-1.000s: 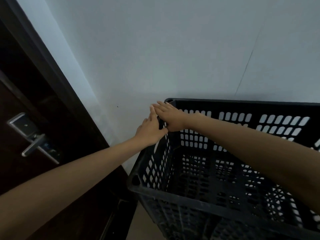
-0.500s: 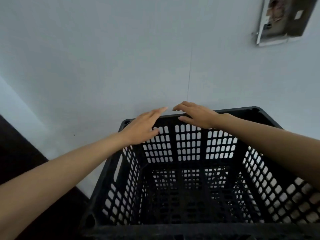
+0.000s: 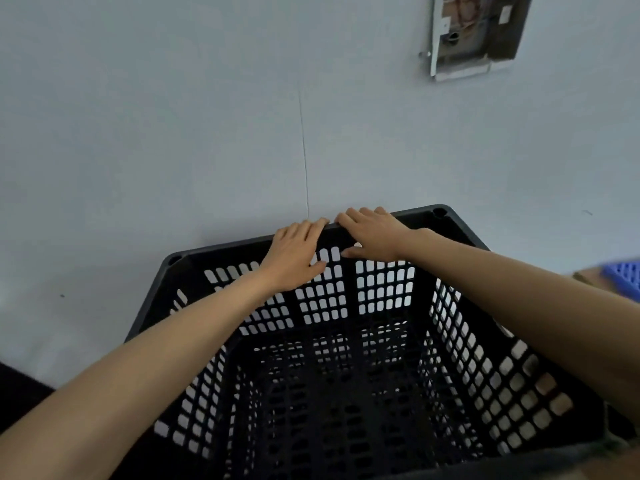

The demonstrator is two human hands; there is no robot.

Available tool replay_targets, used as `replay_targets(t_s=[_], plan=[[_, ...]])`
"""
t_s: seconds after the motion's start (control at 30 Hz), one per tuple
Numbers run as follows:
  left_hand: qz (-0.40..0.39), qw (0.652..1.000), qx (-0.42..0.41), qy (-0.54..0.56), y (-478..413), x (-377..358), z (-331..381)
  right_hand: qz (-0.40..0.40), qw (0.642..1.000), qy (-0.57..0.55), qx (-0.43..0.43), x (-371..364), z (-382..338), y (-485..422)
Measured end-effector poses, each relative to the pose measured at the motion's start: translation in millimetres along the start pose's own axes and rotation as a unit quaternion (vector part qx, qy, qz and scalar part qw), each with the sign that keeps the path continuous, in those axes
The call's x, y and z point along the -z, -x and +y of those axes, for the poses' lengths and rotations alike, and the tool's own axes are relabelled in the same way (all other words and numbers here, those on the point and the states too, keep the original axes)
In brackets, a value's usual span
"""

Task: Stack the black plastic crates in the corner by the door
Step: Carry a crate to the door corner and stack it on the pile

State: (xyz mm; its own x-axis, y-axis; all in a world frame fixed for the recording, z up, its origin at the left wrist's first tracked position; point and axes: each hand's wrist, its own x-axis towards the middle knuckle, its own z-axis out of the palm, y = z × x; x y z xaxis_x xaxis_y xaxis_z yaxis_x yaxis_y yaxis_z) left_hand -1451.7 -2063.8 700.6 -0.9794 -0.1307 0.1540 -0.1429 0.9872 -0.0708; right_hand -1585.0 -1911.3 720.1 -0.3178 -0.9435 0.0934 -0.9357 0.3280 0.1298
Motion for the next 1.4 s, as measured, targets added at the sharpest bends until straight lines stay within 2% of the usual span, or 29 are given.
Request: replay_targets(t_s=[0.33, 0.4, 0.57, 0.63, 0.7, 0.8, 0.97, 1.07, 1.2, 1.27, 1.4], plan=[[0.024, 1.0, 0.0, -0.006, 1, -4, 4, 0.011, 1.0, 0.003, -0.003, -1, -2, 4], [0.0, 1.0, 0.005, -0.007, 1, 2, 6, 0.002, 1.0, 0.006, -0.01, 2, -5, 5], [-0.113, 0.993, 0.007, -0.026, -5, 27, 7, -0.073, 0.996, -0.024, -0.043, 16, -11, 18], [-0.114, 0.993, -0.008, -0.034, -7, 35, 12, -0.053, 0.997, -0.033, -0.048, 20, -12, 37], [-0.092, 0.995, -0.033, -0.033, -13, 41, 25, -0.002, 0.998, -0.025, -0.06, 24, -7, 61], [-0.061, 0.995, -0.08, -0.006, -31, 48, 62, 0.03, 0.991, -0.04, -0.127, 37, 9, 97], [0.01, 0.974, -0.187, 0.126, -65, 55, 143, -0.022, 0.953, -0.103, -0.284, 57, 27, 160], [-0.002, 0.959, -0.219, 0.18, -75, 53, 183, -0.065, 0.932, -0.12, -0.336, 57, 24, 194], [-0.065, 0.956, -0.241, 0.154, -69, 33, 223, -0.11, 0.897, -0.183, -0.386, 42, 4, 223], [-0.086, 0.956, -0.232, 0.158, -66, 21, 229, -0.085, 0.888, -0.213, -0.399, 30, -5, 228], [-0.074, 0.956, -0.22, 0.178, -69, 13, 229, -0.024, 0.885, -0.209, -0.415, 22, -9, 230]])
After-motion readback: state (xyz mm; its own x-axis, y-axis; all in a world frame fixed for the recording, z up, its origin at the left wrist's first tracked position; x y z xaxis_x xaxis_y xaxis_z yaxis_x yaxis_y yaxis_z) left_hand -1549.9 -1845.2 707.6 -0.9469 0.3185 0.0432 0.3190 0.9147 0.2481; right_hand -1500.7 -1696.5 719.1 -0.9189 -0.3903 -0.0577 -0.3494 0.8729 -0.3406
